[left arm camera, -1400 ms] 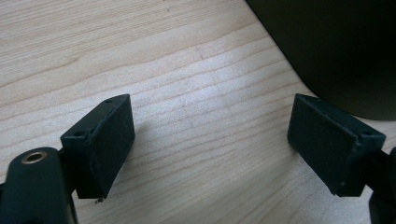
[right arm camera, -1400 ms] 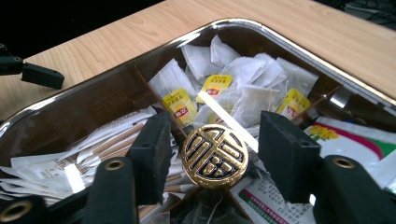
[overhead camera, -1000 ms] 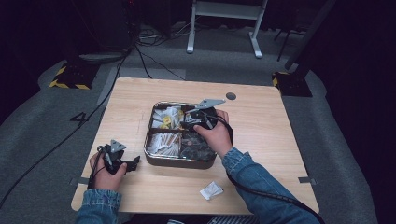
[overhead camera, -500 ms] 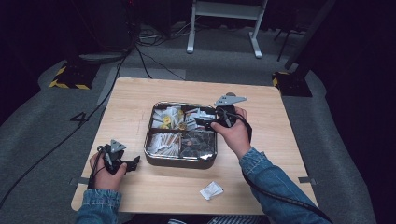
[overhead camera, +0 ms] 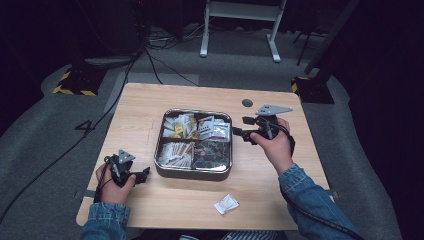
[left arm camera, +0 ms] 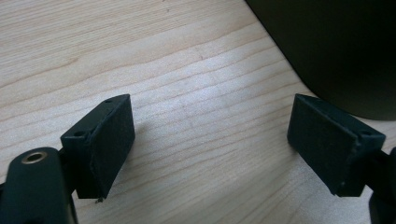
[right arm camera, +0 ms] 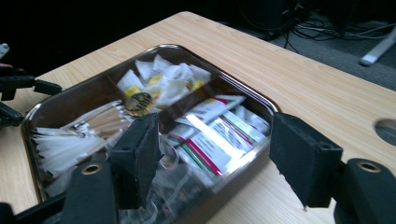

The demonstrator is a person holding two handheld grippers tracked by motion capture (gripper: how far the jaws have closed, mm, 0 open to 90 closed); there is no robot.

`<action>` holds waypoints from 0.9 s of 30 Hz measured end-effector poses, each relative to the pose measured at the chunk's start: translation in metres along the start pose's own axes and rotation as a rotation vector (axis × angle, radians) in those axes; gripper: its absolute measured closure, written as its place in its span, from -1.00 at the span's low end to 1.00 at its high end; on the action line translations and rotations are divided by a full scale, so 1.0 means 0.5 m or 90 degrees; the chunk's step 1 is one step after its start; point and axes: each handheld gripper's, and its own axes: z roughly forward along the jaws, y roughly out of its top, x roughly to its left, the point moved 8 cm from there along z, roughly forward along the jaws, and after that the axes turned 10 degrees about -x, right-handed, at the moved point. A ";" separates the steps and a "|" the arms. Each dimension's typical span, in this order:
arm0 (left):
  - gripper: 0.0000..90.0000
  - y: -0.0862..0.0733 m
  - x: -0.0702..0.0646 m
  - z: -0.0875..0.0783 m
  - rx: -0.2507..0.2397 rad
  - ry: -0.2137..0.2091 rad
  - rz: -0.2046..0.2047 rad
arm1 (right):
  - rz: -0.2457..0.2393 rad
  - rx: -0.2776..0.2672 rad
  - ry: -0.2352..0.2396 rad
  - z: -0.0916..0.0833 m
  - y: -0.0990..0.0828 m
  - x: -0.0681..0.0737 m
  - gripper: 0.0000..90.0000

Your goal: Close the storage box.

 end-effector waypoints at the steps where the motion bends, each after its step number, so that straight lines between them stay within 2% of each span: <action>1: -0.66 0.000 0.000 0.000 0.000 0.000 0.000 | 0.003 0.000 -0.005 -0.008 -0.003 -0.007 -0.23; 8: -0.66 0.000 0.000 0.000 0.000 0.000 0.000 | 0.016 0.000 -0.027 -0.054 -0.025 -0.040 -0.27; 17: -0.66 0.001 0.000 0.001 -0.001 -0.003 0.001 | 0.016 0.013 -0.053 -0.108 -0.072 -0.075 -0.32; 27: -0.66 0.001 0.001 0.002 -0.001 -0.003 0.003 | 0.040 0.026 -0.073 -0.157 -0.147 -0.110 -0.34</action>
